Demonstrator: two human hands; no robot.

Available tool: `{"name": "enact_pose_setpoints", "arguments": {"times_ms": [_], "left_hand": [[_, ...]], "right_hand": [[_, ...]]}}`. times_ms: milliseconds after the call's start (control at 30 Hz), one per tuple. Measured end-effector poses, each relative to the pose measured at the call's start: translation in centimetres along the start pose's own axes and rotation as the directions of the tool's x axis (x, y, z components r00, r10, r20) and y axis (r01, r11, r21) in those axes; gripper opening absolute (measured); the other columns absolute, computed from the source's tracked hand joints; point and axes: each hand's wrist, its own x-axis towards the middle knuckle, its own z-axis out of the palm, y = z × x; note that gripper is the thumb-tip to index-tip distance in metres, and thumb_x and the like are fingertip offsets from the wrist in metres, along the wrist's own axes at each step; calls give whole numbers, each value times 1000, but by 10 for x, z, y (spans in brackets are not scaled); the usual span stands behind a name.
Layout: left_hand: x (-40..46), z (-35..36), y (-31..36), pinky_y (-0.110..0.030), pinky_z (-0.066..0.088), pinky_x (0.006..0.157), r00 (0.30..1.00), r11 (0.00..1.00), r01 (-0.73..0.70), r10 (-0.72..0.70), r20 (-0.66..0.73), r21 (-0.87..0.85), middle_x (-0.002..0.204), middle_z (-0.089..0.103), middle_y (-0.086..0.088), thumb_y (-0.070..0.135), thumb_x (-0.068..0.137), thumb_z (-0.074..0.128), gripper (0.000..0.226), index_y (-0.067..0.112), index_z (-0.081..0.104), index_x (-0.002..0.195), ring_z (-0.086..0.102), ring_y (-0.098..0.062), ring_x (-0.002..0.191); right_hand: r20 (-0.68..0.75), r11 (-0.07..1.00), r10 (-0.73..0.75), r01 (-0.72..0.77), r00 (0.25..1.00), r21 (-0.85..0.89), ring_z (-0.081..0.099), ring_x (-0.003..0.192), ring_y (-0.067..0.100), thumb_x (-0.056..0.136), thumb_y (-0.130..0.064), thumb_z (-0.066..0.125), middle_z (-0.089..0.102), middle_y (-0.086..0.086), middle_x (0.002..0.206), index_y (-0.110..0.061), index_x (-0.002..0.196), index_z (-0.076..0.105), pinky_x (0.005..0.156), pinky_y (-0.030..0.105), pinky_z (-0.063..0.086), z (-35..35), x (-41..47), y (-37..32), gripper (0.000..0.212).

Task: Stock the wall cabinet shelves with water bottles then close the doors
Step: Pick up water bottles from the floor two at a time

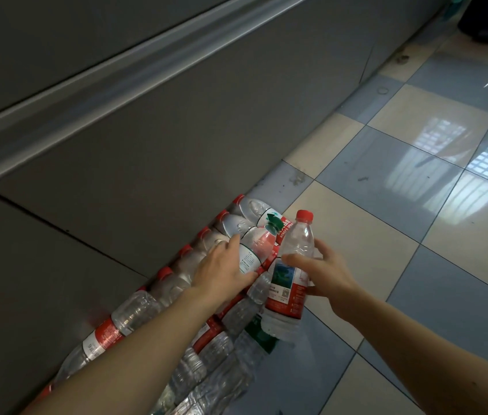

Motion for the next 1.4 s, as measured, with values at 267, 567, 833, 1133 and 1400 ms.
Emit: {"name": "enact_pose_setpoints", "arguments": {"times_ms": [267,567,833,1133,1400], "left_hand": [[-4,-15,13,-41,59,71,998,938,39,-54,-35,-346,102,63,4,34,75,79,51,31,54,120,63,-15,87],[10,-39,101,-31,56,83,996,612,-77,15,-85,-787,108,66,10,33,59,89,71,32,52,121,65,-10,101],[16,11,142,-15,43,72,984,702,-175,111,-138,-691,105,59,16,24,66,93,70,34,48,119,57,2,95],[32,30,162,-25,53,72,978,805,-199,196,-67,-558,98,60,11,21,69,91,64,31,46,113,63,-10,91],[15,32,155,-36,56,83,968,807,-222,248,-28,-547,108,63,4,22,71,90,64,23,50,121,64,-17,101]], "right_hand": [[-90,995,-102,101,991,-20,76,85,22,77,-25,85,68,4,115,-33,149,39,63,36,63,-19,-9,-20,85],[-429,938,-346,314,834,-146,62,106,21,79,-19,84,58,-7,117,-27,145,43,89,48,56,-68,-14,-38,78],[-494,916,-363,206,790,-344,57,120,27,72,-8,88,59,1,131,-28,141,45,103,57,50,-96,-21,-4,84],[-489,916,-361,206,794,-343,56,115,20,74,-10,88,57,-8,123,-41,127,43,100,47,51,-103,-37,12,76],[-436,909,-328,154,838,-388,57,116,22,75,-15,88,59,-2,126,-29,134,48,101,47,52,-100,-59,24,72]]}}
